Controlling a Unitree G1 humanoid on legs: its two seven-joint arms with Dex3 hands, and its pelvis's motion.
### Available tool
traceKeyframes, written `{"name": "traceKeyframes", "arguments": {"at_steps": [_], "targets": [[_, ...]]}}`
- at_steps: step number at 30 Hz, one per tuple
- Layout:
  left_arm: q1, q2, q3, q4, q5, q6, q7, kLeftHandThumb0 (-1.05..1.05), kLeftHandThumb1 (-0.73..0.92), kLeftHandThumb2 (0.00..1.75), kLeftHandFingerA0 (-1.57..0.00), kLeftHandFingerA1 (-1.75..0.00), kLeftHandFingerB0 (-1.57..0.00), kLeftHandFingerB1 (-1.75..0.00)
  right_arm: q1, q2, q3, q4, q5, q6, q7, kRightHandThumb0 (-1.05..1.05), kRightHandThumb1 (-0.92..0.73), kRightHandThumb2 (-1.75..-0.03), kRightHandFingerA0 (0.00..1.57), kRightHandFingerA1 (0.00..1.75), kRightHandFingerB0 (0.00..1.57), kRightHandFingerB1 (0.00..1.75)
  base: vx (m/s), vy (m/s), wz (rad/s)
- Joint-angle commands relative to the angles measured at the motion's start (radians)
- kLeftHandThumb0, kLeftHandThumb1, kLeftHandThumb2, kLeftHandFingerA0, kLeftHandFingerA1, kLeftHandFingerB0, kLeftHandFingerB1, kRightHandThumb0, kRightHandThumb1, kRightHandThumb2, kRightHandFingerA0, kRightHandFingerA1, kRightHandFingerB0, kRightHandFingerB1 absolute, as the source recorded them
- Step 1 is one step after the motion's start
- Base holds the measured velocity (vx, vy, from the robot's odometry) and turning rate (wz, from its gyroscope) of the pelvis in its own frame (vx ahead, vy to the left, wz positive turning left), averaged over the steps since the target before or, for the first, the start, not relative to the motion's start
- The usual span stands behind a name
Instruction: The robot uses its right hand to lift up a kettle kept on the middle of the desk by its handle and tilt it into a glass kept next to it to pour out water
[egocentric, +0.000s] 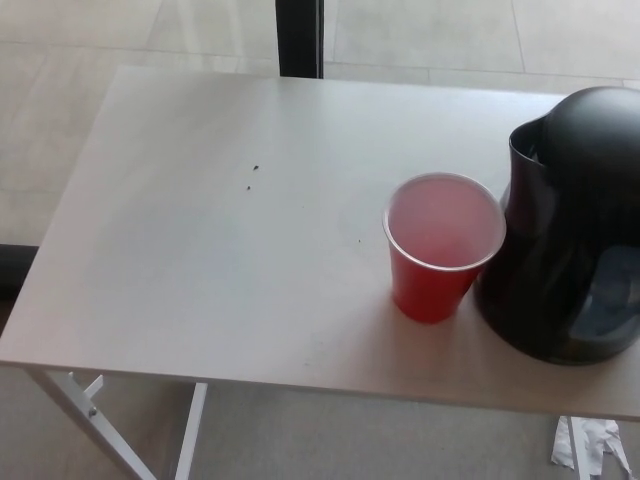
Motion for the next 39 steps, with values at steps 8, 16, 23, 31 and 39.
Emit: {"name": "traceKeyframes", "arguments": {"at_steps": [8,16,23,31,39], "targets": [[0.002,0.028,-0.008,0.020,-0.014,-0.035,-0.012,0.95,-0.73,0.01,-1.20,-1.36,-0.69,-1.10,-0.081,0.016,0.002,0.033,-0.073,0.003,-0.039,-0.53,-0.39,-0.68,0.27,0.45,0.14,0.36,0.00,0.000,0.00],[-0.006,0.029,-0.020,0.018,-0.007,-0.022,0.007,1.05,-0.73,0.00,-1.15,-1.44,-0.68,-1.11,-0.128,0.037,0.033,0.090,-0.114,-0.005,-0.046,-0.29,-0.28,-0.87,0.08,0.53,0.06,0.50,0.00,0.000,0.00],[0.003,0.020,-0.027,0.001,-0.012,-0.033,-0.002,-0.28,-0.44,0.65,-1.37,-1.33,-0.81,-0.95,-0.119,0.045,0.148,0.106,-0.217,-0.036,-0.066,-0.64,-0.38,-0.73,0.27,0.49,0.17,0.39,0.00,0.000,0.00],[0.003,0.020,-0.035,-0.020,-0.015,-0.012,0.011,1.01,-0.73,0.00,-1.18,-1.24,-0.65,-1.14,-0.152,0.087,0.205,0.090,-0.252,-0.059,-0.080,-0.58,-0.37,-0.72,0.26,0.52,0.17,0.40,0.00,0.000,0.00],[0.006,0.015,-0.041,-0.015,-0.010,-0.028,0.013,1.05,-0.73,0.00,-1.11,-1.24,-0.73,-1.06,-0.210,0.229,0.109,0.060,-0.276,-0.104,-0.286,-0.40,-0.60,-0.58,0.82,0.88,0.44,0.37,0.00,0.000,0.00]]}}
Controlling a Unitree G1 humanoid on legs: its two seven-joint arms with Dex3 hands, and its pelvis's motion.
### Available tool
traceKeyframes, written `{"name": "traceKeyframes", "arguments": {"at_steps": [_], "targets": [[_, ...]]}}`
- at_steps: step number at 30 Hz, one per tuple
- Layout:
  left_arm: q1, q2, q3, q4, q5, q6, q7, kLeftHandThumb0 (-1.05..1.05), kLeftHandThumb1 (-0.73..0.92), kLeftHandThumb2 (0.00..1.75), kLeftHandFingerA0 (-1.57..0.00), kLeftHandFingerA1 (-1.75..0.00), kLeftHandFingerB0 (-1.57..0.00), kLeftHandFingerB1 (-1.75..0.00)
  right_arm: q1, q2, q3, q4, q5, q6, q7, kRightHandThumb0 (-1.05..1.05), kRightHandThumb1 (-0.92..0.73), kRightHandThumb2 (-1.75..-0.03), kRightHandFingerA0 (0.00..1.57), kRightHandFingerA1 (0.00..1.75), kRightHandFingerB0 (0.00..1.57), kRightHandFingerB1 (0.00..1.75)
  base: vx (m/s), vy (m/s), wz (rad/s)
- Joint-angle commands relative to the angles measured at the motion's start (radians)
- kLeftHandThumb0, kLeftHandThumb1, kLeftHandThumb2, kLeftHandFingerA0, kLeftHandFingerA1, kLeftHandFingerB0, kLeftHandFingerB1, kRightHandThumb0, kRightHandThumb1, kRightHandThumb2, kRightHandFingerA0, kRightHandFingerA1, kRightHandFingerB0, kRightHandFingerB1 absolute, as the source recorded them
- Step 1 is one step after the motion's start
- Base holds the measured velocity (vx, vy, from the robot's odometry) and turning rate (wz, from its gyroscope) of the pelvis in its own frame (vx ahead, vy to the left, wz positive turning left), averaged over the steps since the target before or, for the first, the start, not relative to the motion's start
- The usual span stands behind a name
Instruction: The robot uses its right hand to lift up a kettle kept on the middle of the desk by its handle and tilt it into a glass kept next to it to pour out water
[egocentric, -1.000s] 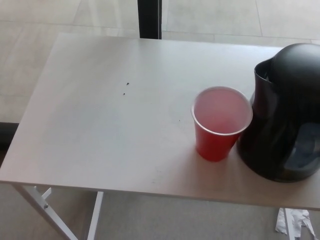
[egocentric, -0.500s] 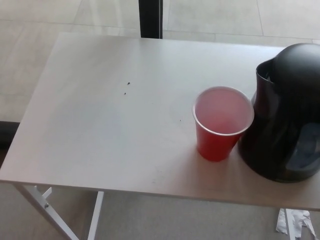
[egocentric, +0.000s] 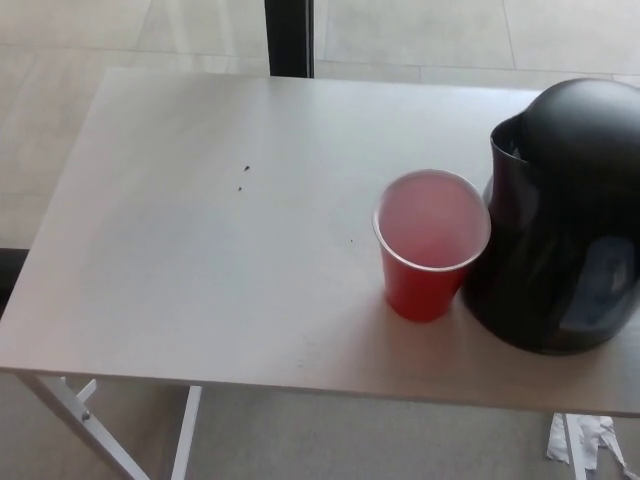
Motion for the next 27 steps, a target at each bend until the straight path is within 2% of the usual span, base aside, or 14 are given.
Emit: {"name": "traceKeyframes", "arguments": {"at_steps": [1,8,10,12,13,14,20,21,22,23,24,25,26,27], "targets": [[0.004,0.008,-0.005,0.007,-0.002,-0.015,0.018,1.05,-0.73,0.00,-1.11,-1.24,-0.73,-1.06,-0.064,0.093,-0.055,-0.040,-0.042,-0.046,-0.184,-0.40,-0.60,-0.58,0.82,0.88,0.44,0.37,0.00,0.000,0.00],[0.002,0.007,-0.006,0.001,-0.005,-0.011,0.015,1.03,-0.73,0.00,-1.11,-1.33,-0.72,-1.09,-0.114,0.199,-0.149,-0.083,-0.023,-0.010,-0.299,-0.31,-0.78,-0.63,1.10,0.71,0.42,0.39,0.00,0.000,0.00],[-0.001,0.005,0.004,0.005,-0.018,-0.014,0.003,1.00,-0.73,0.00,-1.17,-0.78,-0.73,-1.07,-0.120,0.252,-0.244,-0.056,0.073,-0.105,-0.288,-0.19,-0.58,-1.03,1.32,1.35,0.65,0.69,0.00,0.000,0.00],[0.008,0.006,0.004,-0.004,-0.019,-0.009,0.002,-0.22,-0.40,0.66,-1.15,-1.05,-0.77,-0.93,-0.108,0.245,-0.245,-0.070,0.053,-0.107,-0.255,-0.10,-0.58,-1.03,1.06,1.67,0.87,0.61,0.00,0.000,0.00],[0.006,0.007,0.005,0.005,-0.019,-0.009,0.002,1.01,-0.73,0.01,-1.12,-1.29,-0.83,-0.95,-0.100,0.243,-0.246,-0.076,0.052,-0.113,-0.235,-0.08,-0.54,-1.08,1.03,1.70,0.96,0.67,0.00,0.000,0.00],[0.000,0.009,0.003,0.019,-0.016,-0.015,0.007,-0.23,-0.38,0.68,-0.90,-0.85,-0.81,-0.93,-0.097,0.241,-0.245,-0.084,0.051,-0.113,-0.221,-0.10,-0.52,-1.11,1.28,1.37,0.91,0.83,0.00,0.000,0.00],[0.006,0.008,0.004,0.005,-0.021,-0.010,0.010,1.04,-0.73,0.00,-1.23,-0.82,-0.74,-1.06,-0.091,0.231,-0.236,-0.047,0.035,-0.181,-0.194,-0.08,-0.42,-1.26,1.04,1.65,0.98,1.44,0.00,0.000,0.00],[0.006,0.009,0.002,0.011,-0.019,-0.017,0.008,-0.23,-0.39,0.67,-1.19,-1.06,-0.77,-0.92,-0.082,0.231,-0.225,-0.049,0.014,-0.201,-0.208,-0.08,-0.38,-1.34,0.94,1.72,0.87,1.58,0.00,0.000,0.00],[0.005,0.010,0.001,0.016,-0.018,-0.019,0.008,-0.23,-0.39,0.67,-1.19,-1.06,-0.77,-0.92,-0.078,0.231,-0.221,-0.048,0.007,-0.210,-0.213,-0.08,-0.38,-1.34,0.94,1.72,0.87,1.58,0.00,0.000,0.00],[0.003,0.011,0.001,0.022,-0.018,-0.025,0.004,1.04,-0.73,0.00,-1.34,-0.83,-0.69,-1.08,-0.072,0.228,-0.210,-0.048,-0.011,-0.226,-0.225,-0.09,-0.34,-1.37,0.91,1.73,0.85,1.60,0.00,0.000,0.00],[0.003,0.012,-0.001,0.023,-0.016,-0.028,0.004,-0.26,-0.38,0.67,-1.01,-0.94,-0.79,-0.92,-0.067,0.227,-0.200,-0.053,-0.026,-0.233,-0.233,-0.14,-0.30,-1.39,0.91,1.75,0.86,1.63,0.00,0.000,0.00],[0.004,0.014,-0.002,0.024,-0.014,-0.030,0.004,1.03,-0.73,0.00,-1.20,-0.69,-0.73,-1.04,-0.057,0.224,-0.181,-0.062,-0.051,-0.253,-0.246,-0.16,-0.29,-1.40,0.91,1.75,0.86,1.62,0.00,0.000,0.00],[0.003,0.014,-0.002,0.024,-0.014,-0.028,0.006,-0.25,-0.35,0.69,-0.89,-0.86,-0.80,-0.92,-0.047,0.219,-0.164,-0.065,-0.073,-0.281,-0.252,-0.19,-0.29,-1.41,0.90,1.75,0.86,1.62,0.00,0.000,0.00],[0.002,0.014,-0.002,0.023,-0.015,-0.028,0.008,-0.25,-0.36,0.69,-0.91,-0.86,-0.81,-0.92,-0.039,0.214,-0.149,-0.075,-0.090,-0.287,-0.256,-0.22,-0.31,-1.39,0.92,1.75,0.85,1.61,0.00,0.000,0.00]]}}
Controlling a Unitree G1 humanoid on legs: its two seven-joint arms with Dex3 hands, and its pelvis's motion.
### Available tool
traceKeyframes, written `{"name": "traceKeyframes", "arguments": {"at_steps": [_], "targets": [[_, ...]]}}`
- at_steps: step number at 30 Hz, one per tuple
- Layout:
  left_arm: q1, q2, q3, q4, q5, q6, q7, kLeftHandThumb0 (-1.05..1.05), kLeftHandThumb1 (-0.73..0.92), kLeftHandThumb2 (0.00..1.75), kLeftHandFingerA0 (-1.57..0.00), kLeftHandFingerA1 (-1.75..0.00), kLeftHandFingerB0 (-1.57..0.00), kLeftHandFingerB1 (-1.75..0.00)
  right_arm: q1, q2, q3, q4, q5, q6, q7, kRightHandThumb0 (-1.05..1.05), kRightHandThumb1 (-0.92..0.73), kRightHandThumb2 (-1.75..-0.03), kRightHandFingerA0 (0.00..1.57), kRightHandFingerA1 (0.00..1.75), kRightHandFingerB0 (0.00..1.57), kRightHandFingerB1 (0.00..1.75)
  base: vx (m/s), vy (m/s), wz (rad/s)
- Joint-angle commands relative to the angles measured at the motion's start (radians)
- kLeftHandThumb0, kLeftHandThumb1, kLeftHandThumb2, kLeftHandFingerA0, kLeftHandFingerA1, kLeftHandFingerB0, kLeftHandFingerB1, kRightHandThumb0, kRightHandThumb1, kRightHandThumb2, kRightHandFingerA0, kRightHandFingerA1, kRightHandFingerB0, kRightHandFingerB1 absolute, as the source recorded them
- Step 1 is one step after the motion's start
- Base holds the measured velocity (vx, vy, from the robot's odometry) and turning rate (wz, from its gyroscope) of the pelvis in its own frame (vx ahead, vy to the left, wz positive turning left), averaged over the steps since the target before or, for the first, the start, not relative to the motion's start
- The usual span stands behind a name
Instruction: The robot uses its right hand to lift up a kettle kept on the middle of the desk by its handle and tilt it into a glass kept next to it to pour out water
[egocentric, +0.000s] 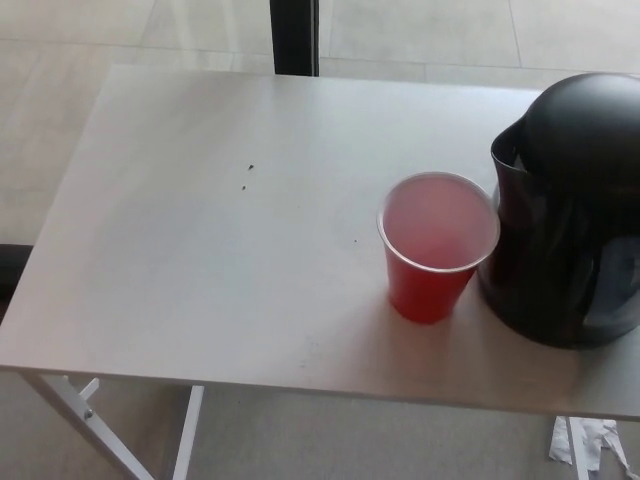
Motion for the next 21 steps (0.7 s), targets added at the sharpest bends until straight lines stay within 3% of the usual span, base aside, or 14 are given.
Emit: {"name": "traceKeyframes", "arguments": {"at_steps": [1,2,4,5,10,11,12,13,14,15,16,17,18,21], "targets": [[0.002,0.015,0.001,0.007,-0.006,-0.029,0.006,-0.25,-0.36,0.69,-0.91,-0.86,-0.81,-0.92,0.036,-0.023,0.059,-0.036,-0.088,-0.145,-0.034,-0.22,-0.31,-1.39,0.92,1.75,0.85,1.61,0.00,0.000,0.00],[0.000,0.016,0.000,0.010,-0.004,-0.028,0.008,0.90,-0.73,0.61,-1.26,-0.25,-0.55,-1.08,0.056,-0.035,0.086,-0.067,-0.100,-0.166,-0.009,-0.22,-0.41,-1.18,0.90,1.75,0.81,1.63,0.00,0.000,0.00],[-0.007,0.017,-0.003,0.010,-0.002,-0.027,0.010,0.90,-0.73,0.61,-1.26,-0.25,-0.55,-1.08,0.058,-0.039,0.086,-0.065,-0.097,-0.169,-0.013,-0.22,-0.41,-1.18,0.90,1.75,0.81,1.63,0.00,0.000,0.00],[-0.011,0.015,0.005,0.010,-0.012,-0.015,0.009,1.05,-0.73,0.00,-1.05,-0.47,-0.76,-0.98,0.068,-0.034,0.094,-0.094,-0.090,-0.181,0.001,-0.24,-0.40,-1.19,0.93,1.75,0.83,1.64,0.00,0.000,0.00],[-0.014,0.019,0.002,0.012,-0.007,-0.016,0.011,1.05,-0.73,0.00,-1.03,-0.50,-0.82,-0.96,0.074,-0.054,0.137,-0.132,-0.118,-0.177,0.003,-0.20,-0.40,-1.28,0.95,1.75,0.84,1.58,0.00,0.000,0.00],[-0.011,0.017,0.001,0.001,-0.007,-0.015,0.012,-0.24,-0.37,0.68,-0.88,-0.82,-0.89,-0.94,0.065,-0.068,0.159,-0.130,-0.135,-0.203,0.013,-0.21,-0.38,-1.36,0.97,1.73,0.86,1.55,0.00,0.000,0.00],[-0.012,0.017,0.004,-0.001,-0.012,-0.012,0.008,1.05,-0.73,0.00,-1.06,-0.51,-0.91,-0.96,0.059,-0.068,0.168,-0.150,-0.139,-0.186,0.008,-0.20,-0.36,-1.38,0.98,1.72,0.86,1.56,0.00,0.000,0.00],[-0.013,0.018,0.003,-0.002,-0.011,-0.010,0.009,-0.24,-0.38,0.68,-0.89,-0.83,-0.89,-0.94,0.058,-0.071,0.173,-0.148,-0.145,-0.196,0.004,-0.21,-0.37,-1.43,0.98,1.74,0.84,1.56,0.00,0.000,0.00],[-0.014,0.019,0.001,-0.002,-0.010,-0.007,0.009,-0.24,-0.38,0.68,-0.89,-0.83,-0.89,-0.94,0.056,-0.075,0.179,-0.147,-0.154,-0.208,0.001,-0.21,-0.37,-1.43,0.98,1.74,0.84,1.56,0.00,0.000,0.00],[-0.013,0.018,0.001,-0.007,-0.010,-0.006,0.009,1.05,-0.73,0.00,-1.09,-0.51,-0.87,-0.95,0.049,-0.076,0.184,-0.152,-0.155,-0.206,0.003,-0.20,-0.34,-1.40,0.97,1.75,0.85,1.61,0.00,0.000,0.00],[-0.009,0.017,-0.002,-0.012,-0.009,-0.016,0.002,1.05,-0.73,0.00,-1.08,-0.54,-0.83,-0.99,0.042,-0.081,0.194,-0.160,-0.167,-0.201,-0.001,-0.21,-0.35,-1.38,0.96,1.75,0.84,1.62,0.00,0.000,0.00],[-0.012,0.018,-0.002,-0.006,-0.007,-0.017,0.002,-0.24,-0.36,0.68,-0.87,-0.82,-0.87,-0.94,0.038,-0.086,0.202,-0.159,-0.173,-0.215,0.002,-0.20,-0.36,-1.37,0.95,1.75,0.83,1.62,0.00,0.000,0.00],[-0.014,0.019,-0.004,-0.004,-0.004,-0.013,0.009,1.05,-0.73,0.00,-1.00,-0.45,-0.79,-1.01,0.035,-0.096,0.212,-0.159,-0.183,-0.230,0.007,-0.21,-0.39,-1.32,0.93,1.75,0.79,1.67,0.00,0.000,0.00],[-0.014,0.017,0.001,0.003,-0.012,-0.022,-0.006,1.04,-0.73,0.00,-0.97,-0.49,-0.75,-1.06,0.017,-0.121,0.240,-0.176,-0.202,-0.225,0.024,-0.19,-0.41,-1.28,0.91,1.75,0.83,1.56,0.00,0.000,0.00]]}}
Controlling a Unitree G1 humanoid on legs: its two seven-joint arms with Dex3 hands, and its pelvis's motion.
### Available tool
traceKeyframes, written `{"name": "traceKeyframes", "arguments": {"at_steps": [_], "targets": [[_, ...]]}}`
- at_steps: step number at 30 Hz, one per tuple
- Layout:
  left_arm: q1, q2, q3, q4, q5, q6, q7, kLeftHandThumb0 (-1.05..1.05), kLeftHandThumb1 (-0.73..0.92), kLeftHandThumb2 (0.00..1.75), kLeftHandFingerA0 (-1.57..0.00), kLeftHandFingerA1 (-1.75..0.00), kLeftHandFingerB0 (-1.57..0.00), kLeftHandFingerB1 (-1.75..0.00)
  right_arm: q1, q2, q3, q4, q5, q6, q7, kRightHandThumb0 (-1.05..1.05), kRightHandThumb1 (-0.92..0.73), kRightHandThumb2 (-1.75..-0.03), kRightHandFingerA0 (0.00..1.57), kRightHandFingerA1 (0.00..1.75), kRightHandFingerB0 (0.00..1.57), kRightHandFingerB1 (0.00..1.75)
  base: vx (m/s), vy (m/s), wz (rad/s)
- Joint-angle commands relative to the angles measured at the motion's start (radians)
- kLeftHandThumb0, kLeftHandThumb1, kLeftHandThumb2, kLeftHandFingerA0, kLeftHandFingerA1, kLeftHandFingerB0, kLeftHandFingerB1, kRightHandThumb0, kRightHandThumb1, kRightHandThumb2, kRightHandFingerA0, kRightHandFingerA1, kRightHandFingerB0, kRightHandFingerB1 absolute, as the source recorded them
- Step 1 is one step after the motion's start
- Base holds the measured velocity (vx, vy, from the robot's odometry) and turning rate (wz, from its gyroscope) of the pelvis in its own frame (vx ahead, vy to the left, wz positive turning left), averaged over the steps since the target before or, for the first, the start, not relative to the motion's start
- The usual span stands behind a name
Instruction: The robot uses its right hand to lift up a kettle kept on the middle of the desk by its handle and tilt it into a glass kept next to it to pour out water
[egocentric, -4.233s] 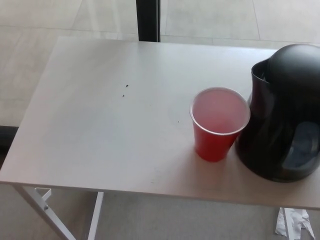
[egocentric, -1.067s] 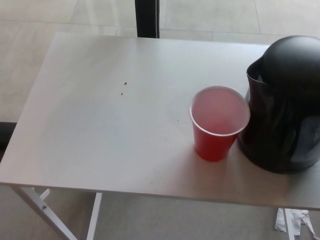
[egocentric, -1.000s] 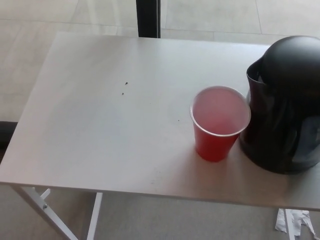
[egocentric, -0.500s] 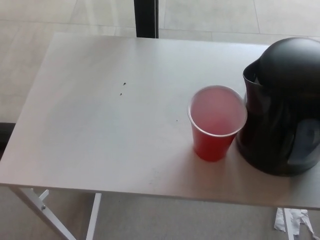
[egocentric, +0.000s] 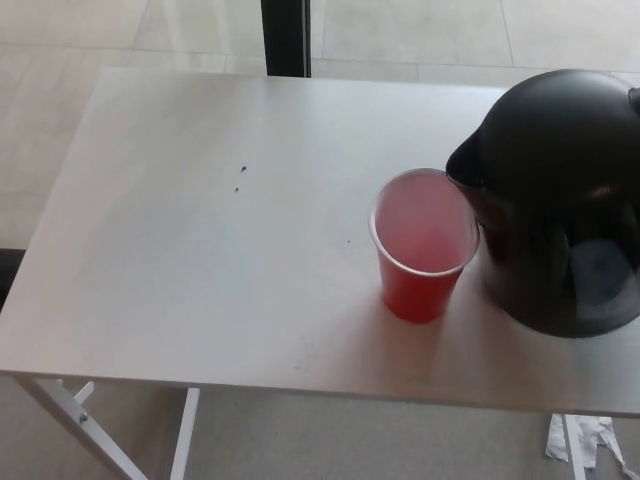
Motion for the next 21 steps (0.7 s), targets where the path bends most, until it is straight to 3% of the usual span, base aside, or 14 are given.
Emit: {"name": "traceKeyframes", "arguments": {"at_steps": [1,2,3,4,5,7,8,9,10,12,15,16,20,21], "targets": [[0.000,0.016,0.004,0.003,-0.013,-0.016,-0.011,1.05,-0.73,0.00,-0.93,-0.49,-0.72,-1.07,-0.027,-0.026,0.054,-0.029,-0.051,-0.074,0.041,-0.17,-0.42,-1.29,0.91,1.75,0.84,1.52,0.00,0.000,0.00],[-0.001,0.016,0.006,0.002,-0.017,-0.010,-0.015,1.05,-0.73,0.00,-0.93,-0.49,-0.72,-1.07,-0.028,-0.028,0.058,-0.031,-0.053,-0.072,0.039,-0.17,-0.42,-1.29,0.91,1.75,0.84,1.52,0.00,0.000,0.00],[0.000,0.021,-0.006,0.004,-0.005,-0.009,-0.021,-0.32,-0.27,0.74,-0.65,-0.74,-0.55,-0.90,-0.031,-0.030,0.060,-0.036,-0.055,-0.064,0.039,-0.16,-0.40,-1.28,0.90,1.75,0.84,1.51,0.00,0.000,0.00],[0.000,0.029,-0.025,0.007,0.012,-0.007,-0.031,-0.32,-0.27,0.74,-0.65,-0.74,-0.55,-0.90,-0.034,-0.031,0.064,-0.042,-0.058,-0.052,0.039,-0.16,-0.40,-1.28,0.90,1.75,0.84,1.51,0.00,0.000,0.00],[0.005,0.035,-0.037,-0.002,0.017,0.006,-0.047,-1.05,0.44,1.27,-0.56,-0.59,-0.18,-1.20,-0.036,-0.034,0.068,-0.039,-0.062,-0.056,0.039,-0.18,-0.43,-1.25,0.91,1.75,0.83,1.52,0.00,0.000,0.00],[0.009,0.055,-0.068,-0.012,0.015,0.058,-0.133,-1.05,0.67,1.00,-0.41,-0.63,0.00,-1.23,-0.043,-0.040,0.077,-0.033,-0.072,-0.062,0.041,-0.25,-0.46,-1.17,1.20,1.39,1.01,1.24,0.00,0.000,0.00],[0.008,0.056,-0.073,-0.010,0.006,0.064,-0.159,-0.46,-0.06,0.93,-0.31,-0.65,-0.03,-0.68,-0.047,-0.040,0.081,-0.034,-0.077,-0.063,0.041,-0.17,-0.47,-1.18,1.01,1.73,0.77,1.44,0.00,0.000,0.00],[-0.005,0.060,-0.073,-0.004,-0.015,0.119,-0.214,-0.34,-0.09,0.88,-0.04,-0.55,-0.21,-0.72,-0.052,-0.050,0.090,-0.044,-0.089,-0.050,0.050,-0.23,-0.51,-1.07,0.90,1.75,0.80,1.53,0.00,0.000,0.00],[-0.005,0.061,-0.077,-0.004,-0.014,0.120,-0.218,-1.05,0.52,1.39,-0.10,-0.61,0.00,-0.81,-0.054,-0.051,0.090,-0.042,-0.088,-0.053,0.053,-0.23,-0.52,-1.04,0.89,1.75,0.78,1.55,0.00,0.000,0.00],[-0.009,0.062,-0.081,0.001,-0.017,0.127,-0.232,-1.05,0.69,1.10,-0.06,-0.58,0.00,-0.78,-0.061,-0.055,0.094,-0.038,-0.091,-0.054,0.059,-0.24,-0.52,-1.04,0.89,1.75,0.78,1.55,0.00,0.000,0.00],[-0.006,0.059,-0.075,-0.008,-0.029,0.138,-0.242,-1.05,0.50,1.40,-0.05,-0.66,0.00,-0.71,-0.074,-0.070,0.099,-0.042,-0.093,-0.061,0.076,-0.22,-0.51,-1.07,0.86,1.75,0.75,1.56,0.00,0.000,0.00],[-0.006,0.062,-0.072,-0.007,-0.033,0.148,-0.248,-0.46,-0.17,0.90,-0.04,-0.55,0.00,-0.70,-0.079,-0.069,0.104,-0.043,-0.093,-0.054,0.077,-0.21,-0.53,-1.03,0.83,1.75,0.74,1.52,0.00,0.000,0.00],[-0.004,0.063,-0.065,-0.017,-0.039,0.164,-0.252,-0.45,-0.18,0.89,-0.01,-0.54,0.00,-0.70,-0.101,-0.076,0.110,-0.073,-0.096,-0.003,0.094,-0.19,-0.54,-1.02,0.83,1.72,0.75,1.51,0.00,0.000,0.00],[-0.002,0.062,-0.066,-0.017,-0.036,0.157,-0.250,-1.04,0.43,1.43,-0.46,-0.74,0.00,-0.78,-0.108,-0.088,0.116,-0.067,-0.109,-0.026,0.097,-0.19,-0.63,-0.91,0.85,1.72,0.76,1.51,0.00,0.000,0.00]]}}
